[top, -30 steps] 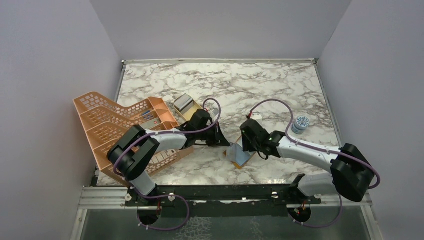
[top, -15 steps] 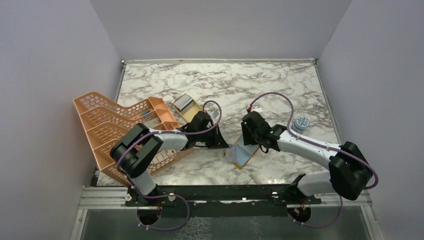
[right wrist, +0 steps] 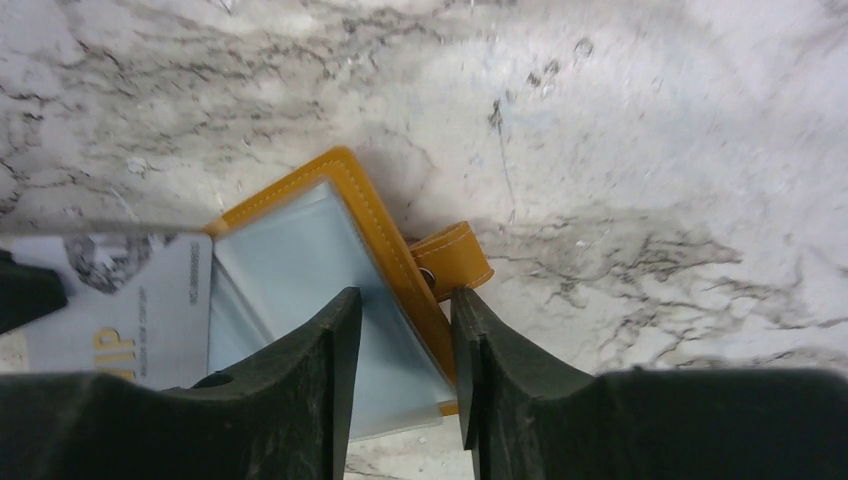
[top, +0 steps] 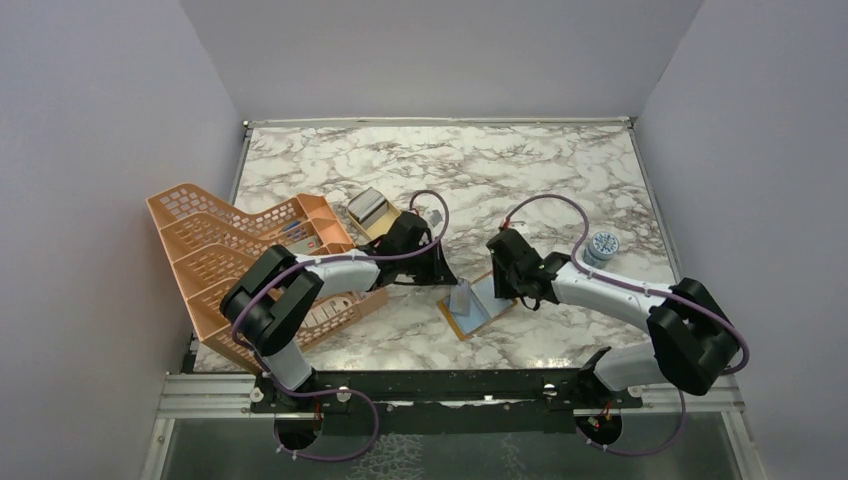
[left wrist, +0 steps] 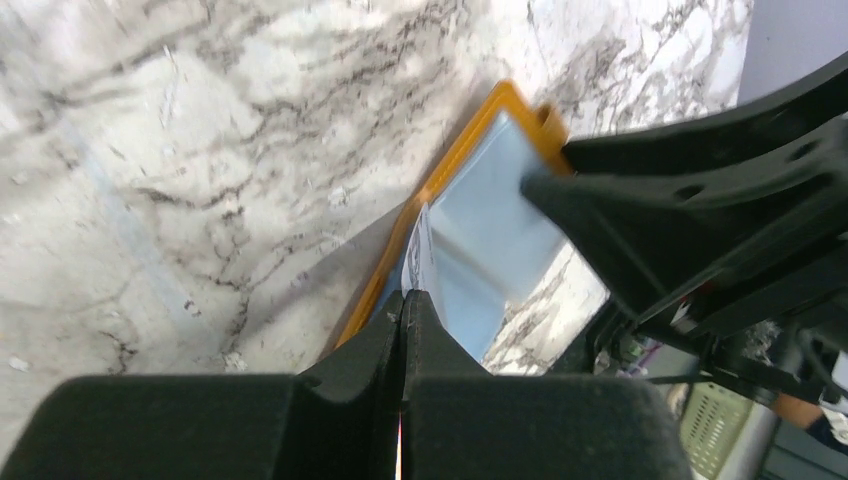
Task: Put the credit cards into the card holder
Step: Insert the credit card into the card holder.
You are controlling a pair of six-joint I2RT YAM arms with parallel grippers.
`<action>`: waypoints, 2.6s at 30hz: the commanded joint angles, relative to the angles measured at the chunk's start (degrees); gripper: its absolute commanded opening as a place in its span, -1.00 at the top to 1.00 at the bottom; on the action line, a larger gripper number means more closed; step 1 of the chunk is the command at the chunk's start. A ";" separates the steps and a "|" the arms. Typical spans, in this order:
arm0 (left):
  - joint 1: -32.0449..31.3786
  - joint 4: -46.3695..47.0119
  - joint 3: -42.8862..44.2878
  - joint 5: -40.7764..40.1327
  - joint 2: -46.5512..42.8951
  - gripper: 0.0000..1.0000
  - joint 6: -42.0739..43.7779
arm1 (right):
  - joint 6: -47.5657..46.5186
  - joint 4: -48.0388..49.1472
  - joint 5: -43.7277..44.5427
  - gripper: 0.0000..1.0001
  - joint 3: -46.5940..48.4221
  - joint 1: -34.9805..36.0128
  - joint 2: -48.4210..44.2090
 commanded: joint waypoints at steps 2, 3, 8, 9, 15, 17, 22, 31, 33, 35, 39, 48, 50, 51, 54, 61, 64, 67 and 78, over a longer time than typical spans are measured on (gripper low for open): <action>0.11 -6.45 4.31 -5.15 -0.19 1.00 5.34 | 10.93 1.16 -7.79 0.36 -5.70 -0.08 -3.23; 0.12 -6.64 4.85 -5.17 -0.39 1.00 5.41 | 13.23 2.63 -9.65 0.38 -7.31 -0.08 -4.59; 0.14 -3.27 4.08 -0.44 -2.00 1.00 2.61 | 20.27 9.01 -15.66 0.43 -14.92 -0.01 -10.33; 0.16 -1.85 2.88 0.82 -2.52 1.00 1.47 | 21.17 8.89 -15.64 0.44 -15.66 0.01 -10.87; 0.08 4.69 -3.78 3.94 -5.39 1.00 -2.87 | 23.30 10.45 -16.23 0.46 -19.44 0.10 -15.45; 0.16 4.95 -4.52 3.84 -5.42 1.00 -3.25 | 23.36 10.83 -16.35 0.46 -20.10 0.08 -15.95; 0.17 7.01 -6.02 4.13 -5.55 1.00 -5.84 | 23.17 10.83 -16.14 0.47 -20.20 0.18 -15.55; 0.14 7.38 -5.79 4.38 -3.52 1.00 -8.70 | 18.81 7.77 -13.91 0.40 -17.13 0.19 -14.96; 0.17 7.41 -5.80 4.26 -3.46 1.00 -8.83 | 17.52 4.62 -12.07 0.27 -14.78 0.16 -15.39; 0.16 7.33 -5.80 3.87 -3.27 1.00 -8.81 | 16.31 0.27 -10.40 0.22 -11.48 0.19 -16.80; 0.13 7.25 -5.13 4.12 -2.11 1.00 -8.64 | 13.28 -3.99 -10.65 0.23 -6.75 0.34 -20.07; 0.16 7.23 -4.31 4.38 -1.19 1.00 -8.55 | 10.79 -7.88 -10.87 0.37 0.65 3.12 -19.91; 0.17 7.16 -4.14 4.38 -1.18 1.00 -8.55 | 9.21 -6.54 -10.39 0.41 1.22 4.27 -19.94; 0.17 7.19 -4.07 4.38 -1.12 1.00 -8.55 | 8.59 -5.75 -10.27 0.42 1.11 4.39 -19.56; 0.15 7.24 -3.95 4.38 -0.85 1.00 -8.55 | 6.65 -4.34 -9.46 0.43 1.12 4.42 -16.63; 0.15 7.17 -3.58 4.63 -0.72 1.00 -8.88 | 5.87 -2.70 -2.63 0.53 0.51 4.40 -9.76; 0.16 7.17 -3.58 4.51 -0.82 1.00 -9.05 | 6.06 -1.90 -0.48 0.57 -0.63 4.39 -7.88; 0.03 7.58 -3.75 4.37 -0.95 1.00 -9.61 | 6.68 -0.04 -0.39 0.61 -2.99 4.40 -6.74; -0.73 11.42 -5.03 5.01 -0.41 1.00 -13.29 | 11.05 3.76 -3.40 0.68 -10.16 4.44 -7.71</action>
